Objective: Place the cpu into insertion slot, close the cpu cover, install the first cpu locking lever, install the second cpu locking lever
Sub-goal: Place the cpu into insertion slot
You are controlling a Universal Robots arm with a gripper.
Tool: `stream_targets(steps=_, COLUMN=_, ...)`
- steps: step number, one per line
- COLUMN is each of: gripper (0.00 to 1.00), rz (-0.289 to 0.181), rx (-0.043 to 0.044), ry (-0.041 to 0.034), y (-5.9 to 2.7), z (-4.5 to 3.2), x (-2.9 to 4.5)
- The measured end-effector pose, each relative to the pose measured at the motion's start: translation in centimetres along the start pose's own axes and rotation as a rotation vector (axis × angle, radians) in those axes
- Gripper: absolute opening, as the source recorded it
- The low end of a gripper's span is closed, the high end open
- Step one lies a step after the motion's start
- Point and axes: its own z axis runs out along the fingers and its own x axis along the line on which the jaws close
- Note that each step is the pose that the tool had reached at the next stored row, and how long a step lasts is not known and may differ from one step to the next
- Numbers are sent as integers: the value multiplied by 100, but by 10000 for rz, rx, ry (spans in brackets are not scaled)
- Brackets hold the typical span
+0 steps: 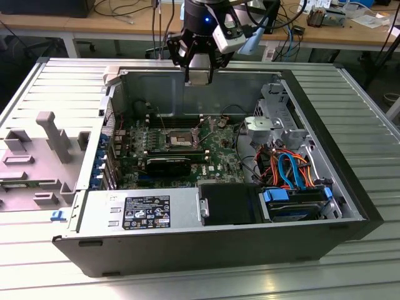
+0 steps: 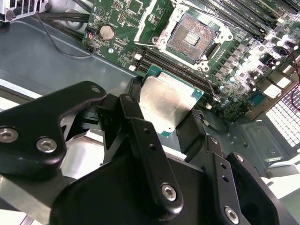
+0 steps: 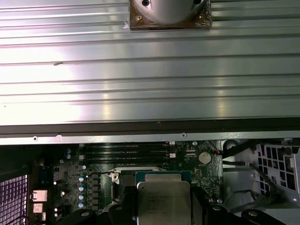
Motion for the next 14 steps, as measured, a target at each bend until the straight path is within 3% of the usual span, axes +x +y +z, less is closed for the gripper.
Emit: stream_targets(steps=14, gripper=55, rz=0, rx=1, ry=1, y=-5, z=24, x=0)
